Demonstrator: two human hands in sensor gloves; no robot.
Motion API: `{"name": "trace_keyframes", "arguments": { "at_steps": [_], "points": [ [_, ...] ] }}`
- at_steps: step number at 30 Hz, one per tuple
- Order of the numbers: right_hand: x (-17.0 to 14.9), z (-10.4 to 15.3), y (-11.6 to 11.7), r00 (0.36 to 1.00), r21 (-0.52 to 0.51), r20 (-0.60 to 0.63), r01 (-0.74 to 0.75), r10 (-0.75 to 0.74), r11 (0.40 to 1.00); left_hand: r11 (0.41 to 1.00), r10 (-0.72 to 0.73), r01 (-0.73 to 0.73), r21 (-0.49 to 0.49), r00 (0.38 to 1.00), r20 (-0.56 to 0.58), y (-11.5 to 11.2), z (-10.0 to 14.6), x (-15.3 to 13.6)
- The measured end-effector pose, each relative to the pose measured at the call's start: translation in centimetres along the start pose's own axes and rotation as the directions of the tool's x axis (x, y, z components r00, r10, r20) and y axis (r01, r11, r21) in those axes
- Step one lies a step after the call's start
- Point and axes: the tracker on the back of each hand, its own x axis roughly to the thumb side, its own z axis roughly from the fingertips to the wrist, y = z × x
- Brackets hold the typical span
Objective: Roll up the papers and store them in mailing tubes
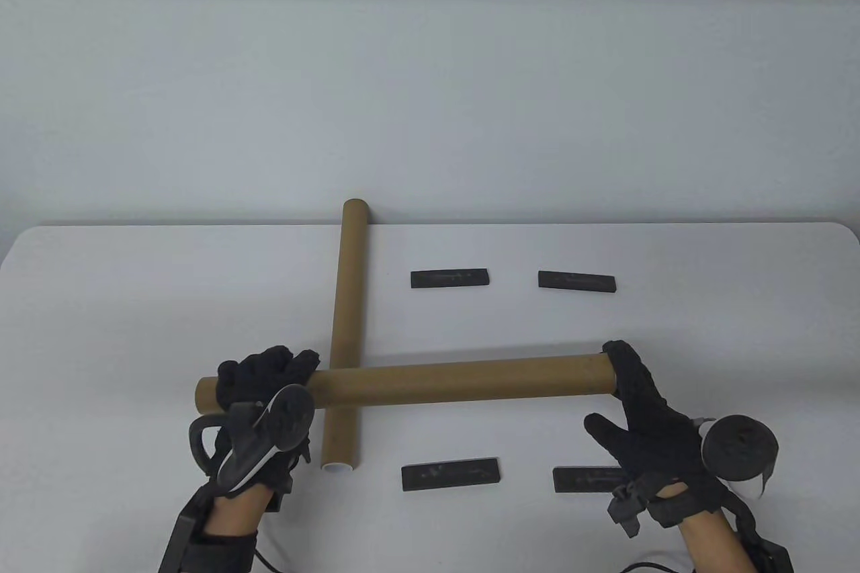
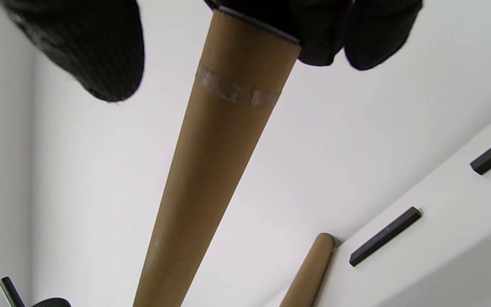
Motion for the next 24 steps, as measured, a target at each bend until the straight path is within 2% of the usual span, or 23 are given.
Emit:
{"name": "trace_keyframes", "arguments": {
  "at_steps": [4, 6, 8, 10, 11, 14, 15, 18, 24],
  "points": [
    [-0.4, 0.0, -0.1, 1.0, 0.027, -0.014, -0.01, 0.011, 1.0, 1.0, -0.003, 0.003, -0.015, 1.0, -0.008, 0.0, -0.1, -0.1],
    [-0.1, 0.1, -0.8, 0.998, -0.04, -0.02, -0.064, 0.063, 0.997, 1.0, -0.001, 0.001, -0.024, 1.0, -0.023, 0.1, -0.3, -0.2],
    [0.2, 0.3, -1.5, 0.993, -0.08, -0.007, -0.118, 0.118, 0.99, 0.999, -0.019, 0.015, -0.046, 0.996, -0.088, 0.2, -0.4, -0.5],
    [0.4, 0.4, -1.9, 0.983, -0.097, 0.004, -0.181, 0.182, 0.979, 0.987, -0.101, 0.073, -0.145, 0.976, -0.193, 0.3, -0.6, -0.6],
    [0.5, 0.4, -1.9, 0.98, -0.098, 0.009, -0.198, 0.2, 0.975, 0.979, -0.122, 0.083, -0.185, 0.97, -0.208, 0.4, -0.6, -0.7],
    [0.5, 0.3, -1.7, 0.979, -0.078, 0.01, -0.204, 0.205, 0.976, 0.956, -0.093, 0.002, -0.295, 0.951, -0.296, -0.5, -1.0, -1.4],
    [0.5, 0.3, -1.6, 0.979, -0.067, 0.015, -0.204, 0.206, 0.977, 0.93, -0.071, -0.054, -0.363, 0.944, -0.322, -1.1, -1.3, -1.8],
    [0.8, 0.3, -1.5, 0.971, -0.055, 0.027, -0.236, 0.238, 0.97, 0.872, -0.002, -0.178, -0.456, 0.931, -0.366, -2.3, -1.9, -2.8],
    [1.2, 0.4, -1.3, 0.962, -0.049, 0.04, -0.268, 0.27, 0.962, 0.767, 0.029, -0.33, -0.55, 0.874, -0.485, -3.6, -3.9, -4.4]
  ]
}}
